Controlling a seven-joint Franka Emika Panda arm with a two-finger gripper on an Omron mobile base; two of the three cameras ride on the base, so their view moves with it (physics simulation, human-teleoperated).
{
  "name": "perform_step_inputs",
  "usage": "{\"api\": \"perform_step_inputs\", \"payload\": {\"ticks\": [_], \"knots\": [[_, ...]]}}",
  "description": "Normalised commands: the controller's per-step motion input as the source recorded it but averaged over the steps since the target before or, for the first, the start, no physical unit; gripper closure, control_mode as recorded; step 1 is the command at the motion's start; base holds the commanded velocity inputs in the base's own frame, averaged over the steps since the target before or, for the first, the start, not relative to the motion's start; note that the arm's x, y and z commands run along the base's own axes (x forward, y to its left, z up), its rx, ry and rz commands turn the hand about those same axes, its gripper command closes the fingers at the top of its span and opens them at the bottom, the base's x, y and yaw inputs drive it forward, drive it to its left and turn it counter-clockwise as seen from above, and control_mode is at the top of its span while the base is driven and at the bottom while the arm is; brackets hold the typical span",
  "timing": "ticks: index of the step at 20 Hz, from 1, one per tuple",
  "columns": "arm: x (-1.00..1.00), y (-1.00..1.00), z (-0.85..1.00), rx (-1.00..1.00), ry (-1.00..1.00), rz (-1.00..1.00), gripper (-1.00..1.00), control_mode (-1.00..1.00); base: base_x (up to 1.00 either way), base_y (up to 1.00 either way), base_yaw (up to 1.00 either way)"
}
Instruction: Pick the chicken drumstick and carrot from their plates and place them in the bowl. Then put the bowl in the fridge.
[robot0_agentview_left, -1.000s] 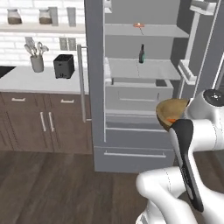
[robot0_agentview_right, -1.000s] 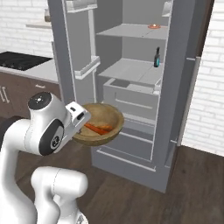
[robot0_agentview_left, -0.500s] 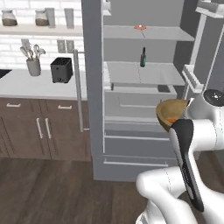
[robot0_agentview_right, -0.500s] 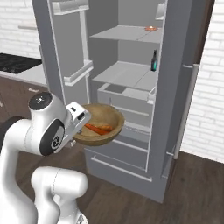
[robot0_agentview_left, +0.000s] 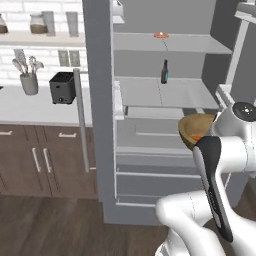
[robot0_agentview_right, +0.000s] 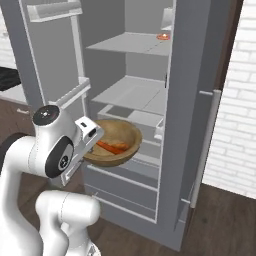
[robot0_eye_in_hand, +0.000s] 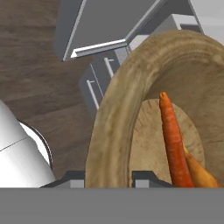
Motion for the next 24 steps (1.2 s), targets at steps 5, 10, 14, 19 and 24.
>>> {"api": "perform_step_inputs", "payload": {"ticks": [5, 10, 14, 19, 24], "knots": [[0.0, 0.0, 0.0, 0.0, 0.0, 0.0, 1.0, 1.0, 0.62, 0.0, 0.0], [0.0, 0.0, 0.0, 0.0, 0.0, 0.0, 1.0, 1.0, 0.55, 0.0, 0.0], [0.0, 0.0, 0.0, 0.0, 0.0, 0.0, 1.0, 1.0, 0.45, 0.0, 0.0], [0.0, 0.0, 0.0, 0.0, 0.0, 0.0, 1.0, 1.0, 0.44, 0.0, 0.0], [0.0, 0.0, 0.0, 0.0, 0.0, 0.0, 1.0, 1.0, 0.33, 0.0, 0.0]]}}
